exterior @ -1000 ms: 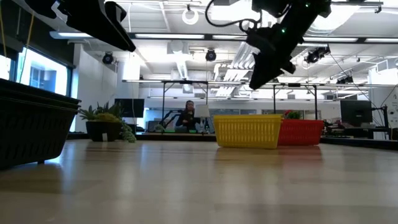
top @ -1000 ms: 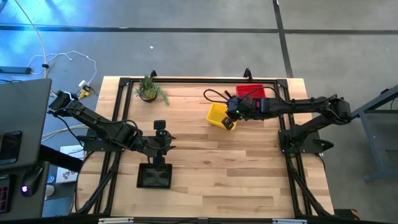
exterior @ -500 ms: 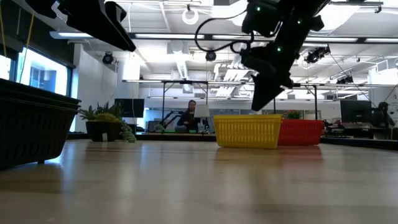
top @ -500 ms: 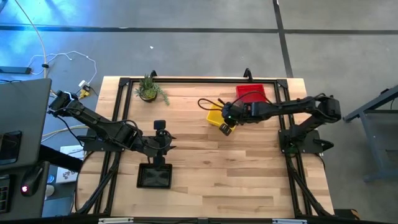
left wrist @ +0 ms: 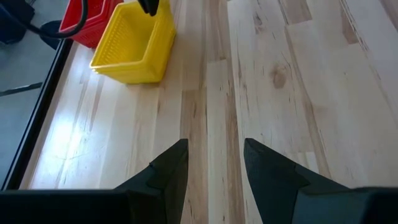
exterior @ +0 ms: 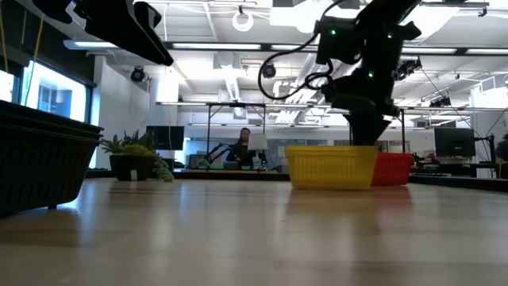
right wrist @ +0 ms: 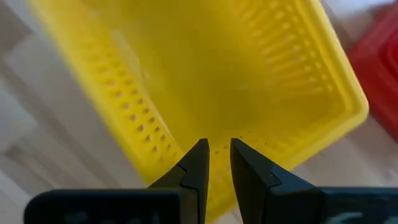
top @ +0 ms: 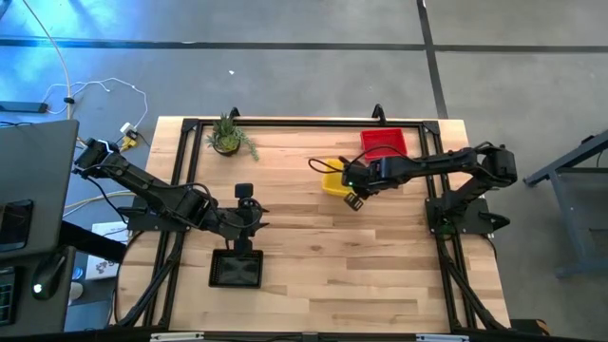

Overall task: Stack baskets by color
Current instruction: Move the stacked yellow bins below the stacked red bins

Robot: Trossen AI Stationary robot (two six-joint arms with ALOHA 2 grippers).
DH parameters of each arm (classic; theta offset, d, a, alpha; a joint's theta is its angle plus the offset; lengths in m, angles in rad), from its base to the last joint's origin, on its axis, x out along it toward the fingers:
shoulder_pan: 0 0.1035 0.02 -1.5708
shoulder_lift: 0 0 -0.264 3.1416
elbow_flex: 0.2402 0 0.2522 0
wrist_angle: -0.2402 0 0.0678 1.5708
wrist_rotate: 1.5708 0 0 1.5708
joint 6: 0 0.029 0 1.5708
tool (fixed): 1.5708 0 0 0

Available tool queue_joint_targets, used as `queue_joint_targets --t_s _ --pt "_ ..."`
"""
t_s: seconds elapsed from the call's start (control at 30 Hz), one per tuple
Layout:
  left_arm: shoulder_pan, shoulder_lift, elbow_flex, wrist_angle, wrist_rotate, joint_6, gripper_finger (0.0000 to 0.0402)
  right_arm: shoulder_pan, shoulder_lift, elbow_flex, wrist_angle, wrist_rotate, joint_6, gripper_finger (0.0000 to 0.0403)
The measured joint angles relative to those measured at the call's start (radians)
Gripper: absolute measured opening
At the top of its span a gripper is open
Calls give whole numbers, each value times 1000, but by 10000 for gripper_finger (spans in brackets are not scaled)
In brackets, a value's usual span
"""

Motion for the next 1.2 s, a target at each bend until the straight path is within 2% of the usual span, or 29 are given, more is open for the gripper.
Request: queue_joint_targets --t_s 0.4,1.2 --pt "0 0 0 0 0 -2 141 0 0 0 -115 20 80 53" --pt "0 0 0 -1 0 0 141 0 0 0 -470 116 409 53"
